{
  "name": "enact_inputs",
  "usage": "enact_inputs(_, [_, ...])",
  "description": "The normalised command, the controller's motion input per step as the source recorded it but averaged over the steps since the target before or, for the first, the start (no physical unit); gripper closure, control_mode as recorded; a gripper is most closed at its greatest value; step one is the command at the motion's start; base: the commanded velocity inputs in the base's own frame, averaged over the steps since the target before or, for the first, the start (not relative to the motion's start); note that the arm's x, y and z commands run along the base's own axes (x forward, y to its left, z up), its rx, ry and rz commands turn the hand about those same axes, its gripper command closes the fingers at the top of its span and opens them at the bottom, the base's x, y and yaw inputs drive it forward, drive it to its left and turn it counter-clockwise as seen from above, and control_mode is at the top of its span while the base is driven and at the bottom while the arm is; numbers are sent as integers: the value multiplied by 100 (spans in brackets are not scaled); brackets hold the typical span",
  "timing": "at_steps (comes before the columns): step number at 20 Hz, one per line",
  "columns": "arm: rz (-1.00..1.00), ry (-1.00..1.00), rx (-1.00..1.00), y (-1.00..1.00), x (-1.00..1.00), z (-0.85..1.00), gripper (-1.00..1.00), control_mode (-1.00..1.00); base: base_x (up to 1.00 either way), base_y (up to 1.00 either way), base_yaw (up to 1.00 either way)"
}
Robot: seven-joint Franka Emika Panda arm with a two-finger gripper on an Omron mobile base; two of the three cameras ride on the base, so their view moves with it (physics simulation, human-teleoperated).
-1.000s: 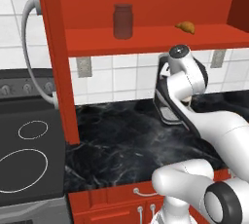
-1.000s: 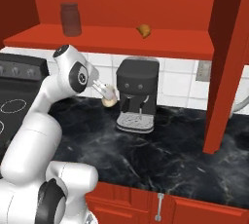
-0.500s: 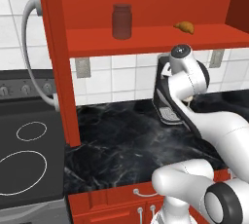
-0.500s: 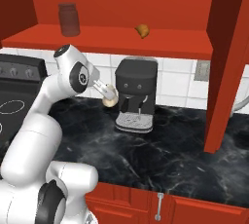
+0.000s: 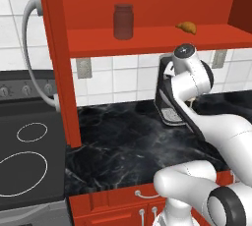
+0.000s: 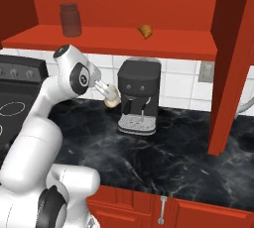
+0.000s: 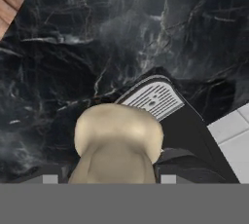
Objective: Pick the candle and jar from the dining table and place them in the open cabinet. Close the cabinet after placing the objects.
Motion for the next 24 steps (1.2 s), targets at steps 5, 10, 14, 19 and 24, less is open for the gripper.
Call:
enact_inputs(5, [0,-4,0,0,-14,45,100,-100,0,0,0])
enact_inputs(10, [0,-3,0,0,-13,40,100,-100,0,0,0])
enact_inputs(14, [4,-3,-4,0,-14,34,100,-100,0,0,0])
enact_inputs(19, [4,-5,-4,0,-7,45,100,-100,0,0,0])
enact_inputs(24, [4,-8,-5,0,-12,45,100,-100,0,0,0])
